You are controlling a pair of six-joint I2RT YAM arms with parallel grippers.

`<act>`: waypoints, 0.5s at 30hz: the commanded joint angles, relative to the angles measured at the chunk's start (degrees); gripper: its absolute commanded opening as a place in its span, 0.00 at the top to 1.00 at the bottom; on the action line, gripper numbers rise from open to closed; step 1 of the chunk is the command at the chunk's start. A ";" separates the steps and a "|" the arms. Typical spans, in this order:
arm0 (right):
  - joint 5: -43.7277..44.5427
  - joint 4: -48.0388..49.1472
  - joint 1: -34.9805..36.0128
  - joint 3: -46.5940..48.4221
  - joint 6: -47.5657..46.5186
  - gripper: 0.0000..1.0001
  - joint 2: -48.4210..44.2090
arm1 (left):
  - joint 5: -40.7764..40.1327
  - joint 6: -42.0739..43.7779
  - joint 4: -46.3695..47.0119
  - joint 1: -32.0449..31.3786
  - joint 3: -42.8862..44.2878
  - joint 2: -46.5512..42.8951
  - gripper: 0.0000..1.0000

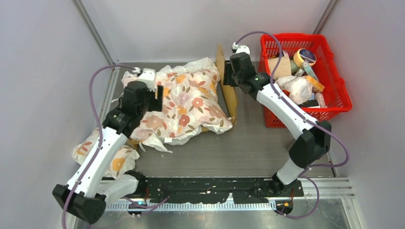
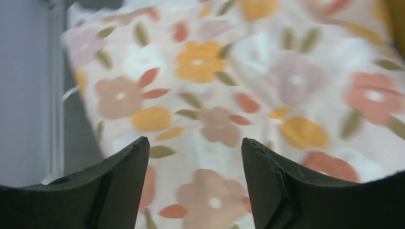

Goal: Set up the pet bed
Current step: Adjust the bed frame at the center of the board.

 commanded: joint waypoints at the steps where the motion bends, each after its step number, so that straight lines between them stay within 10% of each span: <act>1: -1.34 -2.37 0.46 0.22 1.36 0.41 -9.27 | 13.13 14.67 3.76 -12.92 4.32 -3.18 0.26; 15: -13.90 0.83 0.51 -27.91 -1.86 0.38 -47.26 | 22.08 42.41 20.48 -39.82 -0.55 11.93 0.22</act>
